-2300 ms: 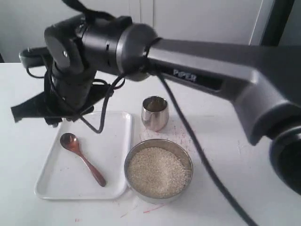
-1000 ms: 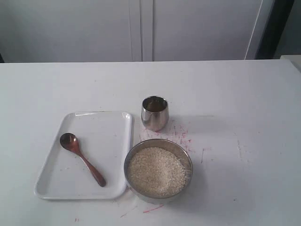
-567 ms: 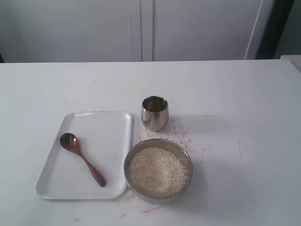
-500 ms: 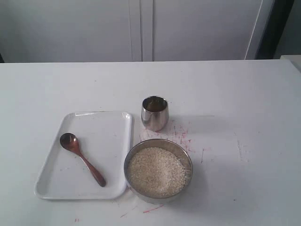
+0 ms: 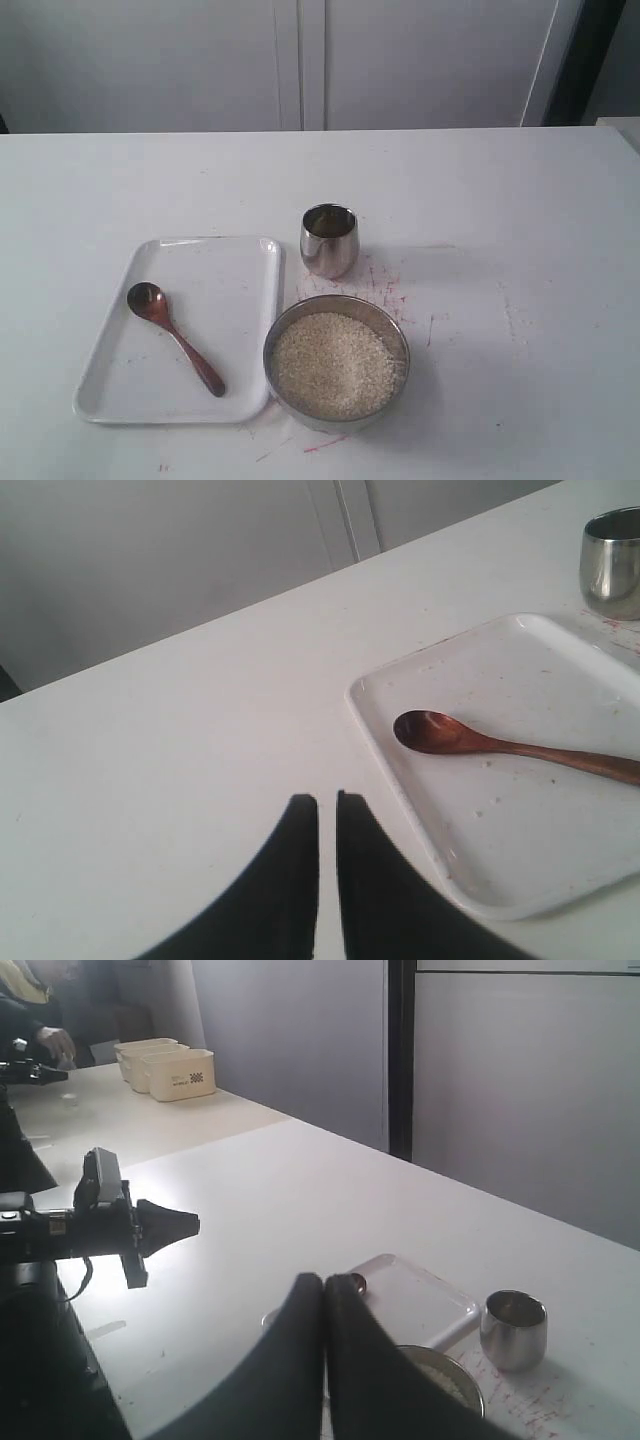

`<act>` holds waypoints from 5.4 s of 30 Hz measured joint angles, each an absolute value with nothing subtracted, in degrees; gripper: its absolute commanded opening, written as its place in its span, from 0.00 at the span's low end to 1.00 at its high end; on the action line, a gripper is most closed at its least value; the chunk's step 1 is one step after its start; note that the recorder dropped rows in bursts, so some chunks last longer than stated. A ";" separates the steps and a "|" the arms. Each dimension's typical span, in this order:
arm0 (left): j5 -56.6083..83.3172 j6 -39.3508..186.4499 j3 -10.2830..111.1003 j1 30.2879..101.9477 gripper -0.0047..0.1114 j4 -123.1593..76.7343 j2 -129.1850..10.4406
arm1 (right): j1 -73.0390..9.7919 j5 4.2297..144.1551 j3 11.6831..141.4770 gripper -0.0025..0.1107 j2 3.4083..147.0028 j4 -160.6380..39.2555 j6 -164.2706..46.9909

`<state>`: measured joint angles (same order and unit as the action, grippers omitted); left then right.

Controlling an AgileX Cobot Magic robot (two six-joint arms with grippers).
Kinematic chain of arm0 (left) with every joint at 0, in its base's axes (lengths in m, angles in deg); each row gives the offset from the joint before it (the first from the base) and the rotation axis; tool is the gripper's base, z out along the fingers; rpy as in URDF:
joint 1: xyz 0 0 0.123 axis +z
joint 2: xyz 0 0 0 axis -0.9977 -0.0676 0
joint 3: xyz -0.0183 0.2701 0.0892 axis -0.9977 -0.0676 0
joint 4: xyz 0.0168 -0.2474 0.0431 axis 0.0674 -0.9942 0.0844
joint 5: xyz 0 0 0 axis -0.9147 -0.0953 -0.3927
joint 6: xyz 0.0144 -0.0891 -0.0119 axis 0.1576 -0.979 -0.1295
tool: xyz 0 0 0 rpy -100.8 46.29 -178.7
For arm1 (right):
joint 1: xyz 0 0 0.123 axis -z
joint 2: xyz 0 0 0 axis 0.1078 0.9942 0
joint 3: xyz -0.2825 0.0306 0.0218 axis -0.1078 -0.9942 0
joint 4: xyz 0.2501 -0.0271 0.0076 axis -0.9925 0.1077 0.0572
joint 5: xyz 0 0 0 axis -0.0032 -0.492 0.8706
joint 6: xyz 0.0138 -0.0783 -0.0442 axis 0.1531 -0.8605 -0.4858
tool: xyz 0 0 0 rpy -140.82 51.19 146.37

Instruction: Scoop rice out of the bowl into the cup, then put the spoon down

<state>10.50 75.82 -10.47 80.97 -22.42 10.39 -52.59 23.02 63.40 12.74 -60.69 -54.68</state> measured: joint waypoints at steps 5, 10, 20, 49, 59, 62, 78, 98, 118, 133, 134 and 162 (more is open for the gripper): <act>10.50 75.82 -10.47 80.97 0.16 -22.42 10.39 | -52.59 25.19 58.28 0.02 7.61 -60.69 -54.68; 10.50 75.82 -10.47 80.97 0.16 -22.42 10.39 | -52.59 28.05 53.86 0.02 3.75 -62.06 -54.68; 10.50 75.82 -10.47 80.97 0.16 -22.42 10.39 | -52.55 32.86 46.12 0.02 3.53 -68.91 -54.68; 10.50 75.82 -10.47 80.97 0.16 -22.42 10.39 | -52.55 72.37 15.54 0.02 3.67 -75.82 -56.09; 10.50 75.82 -10.47 80.97 0.16 -22.42 10.39 | -52.55 73.75 12.01 0.02 3.67 -74.94 -63.32; 10.50 75.82 -10.47 80.97 0.16 -22.42 10.39 | -52.55 72.37 12.01 0.02 3.67 -74.53 -66.38; 10.50 75.82 -10.47 80.97 0.16 -22.42 10.39 | -52.55 67.93 11.97 0.02 3.67 -74.03 -71.01; 10.50 75.82 -10.47 80.97 0.16 -22.42 10.39 | -52.55 67.82 11.97 0.02 3.67 -74.03 -71.12; 10.50 75.82 -10.47 80.97 0.16 -22.42 10.39 | -30.45 67.71 11.97 0.02 3.67 -74.03 -71.12; 10.50 75.82 -10.47 80.97 0.16 -22.42 10.39 | -16.39 67.71 11.97 0.02 3.67 -74.03 -71.12; 10.50 75.82 -10.47 80.97 0.16 -22.42 10.39 | -15.80 67.71 11.97 0.02 3.67 -74.03 -71.12; 10.50 75.82 -10.47 80.97 0.16 -22.42 10.39 | -3.97 67.71 11.97 0.02 3.67 -74.03 -71.12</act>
